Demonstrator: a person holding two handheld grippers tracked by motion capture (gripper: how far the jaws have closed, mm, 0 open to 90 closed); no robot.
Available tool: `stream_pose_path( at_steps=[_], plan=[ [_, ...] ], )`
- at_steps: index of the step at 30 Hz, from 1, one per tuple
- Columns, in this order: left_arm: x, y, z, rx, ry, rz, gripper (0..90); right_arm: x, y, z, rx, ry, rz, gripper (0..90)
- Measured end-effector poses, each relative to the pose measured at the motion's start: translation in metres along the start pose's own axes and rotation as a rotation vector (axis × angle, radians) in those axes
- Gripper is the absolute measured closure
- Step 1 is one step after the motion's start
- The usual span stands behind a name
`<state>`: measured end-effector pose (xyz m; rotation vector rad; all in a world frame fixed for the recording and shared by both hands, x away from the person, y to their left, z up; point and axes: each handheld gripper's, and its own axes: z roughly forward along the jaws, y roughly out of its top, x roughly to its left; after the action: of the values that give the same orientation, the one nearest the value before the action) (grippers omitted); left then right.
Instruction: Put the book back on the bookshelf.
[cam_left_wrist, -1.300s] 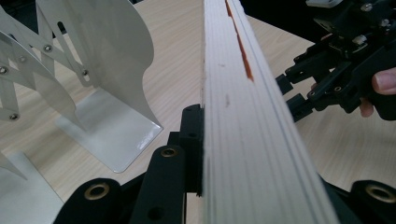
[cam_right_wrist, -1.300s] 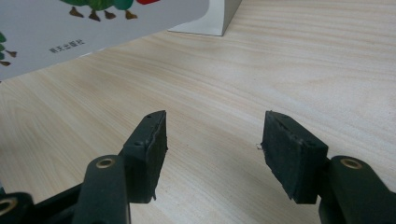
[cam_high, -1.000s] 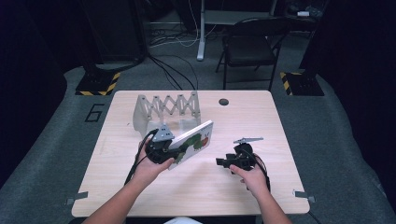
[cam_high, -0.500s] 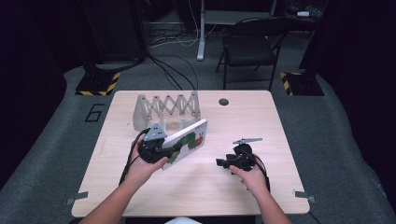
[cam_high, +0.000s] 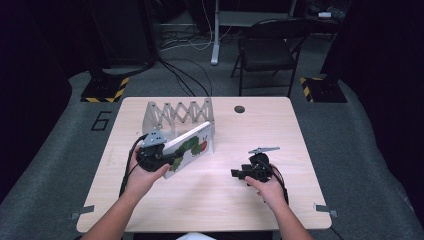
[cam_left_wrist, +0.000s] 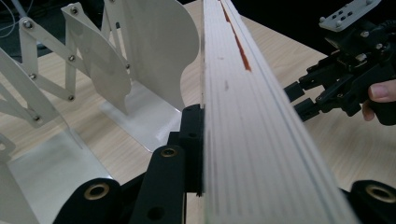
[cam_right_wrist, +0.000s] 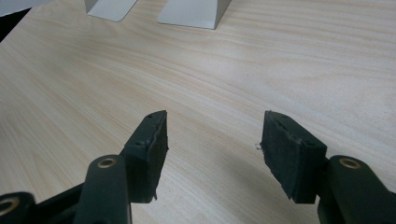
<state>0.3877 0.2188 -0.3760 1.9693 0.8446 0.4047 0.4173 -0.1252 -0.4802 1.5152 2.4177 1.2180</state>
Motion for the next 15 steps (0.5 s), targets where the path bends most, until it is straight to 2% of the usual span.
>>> stream_pose_path(
  at_steps=[6,7,8,10,11,13,15],
  plan=[
    [0.002,-0.003,-0.002,0.01,0.005,-0.007,75.8,0.0,0.002,0.002,0.001,0.002,-0.008,40.9],
    [0.002,-0.003,-0.003,0.009,0.008,-0.005,75.8,-0.001,0.002,0.003,-0.006,0.002,-0.023,40.9],
    [0.002,-0.003,-0.003,0.005,0.012,-0.006,75.8,0.0,0.003,0.003,0.001,0.003,-0.009,40.9],
    [0.002,-0.004,-0.005,0.007,0.015,-0.006,75.8,-0.001,0.004,0.005,-0.007,0.007,-0.025,40.9],
    [0.002,-0.004,-0.006,0.011,0.016,-0.007,75.8,0.0,0.005,0.005,0.004,0.007,-0.011,40.9],
    [0.003,-0.005,-0.008,0.012,0.014,-0.018,75.8,0.0,0.006,0.007,-0.001,0.009,-0.021,40.9],
    [0.005,-0.006,-0.01,0.005,0.03,-0.012,75.8,0.0,0.008,0.009,0.001,0.013,-0.032,40.9]
  ],
)
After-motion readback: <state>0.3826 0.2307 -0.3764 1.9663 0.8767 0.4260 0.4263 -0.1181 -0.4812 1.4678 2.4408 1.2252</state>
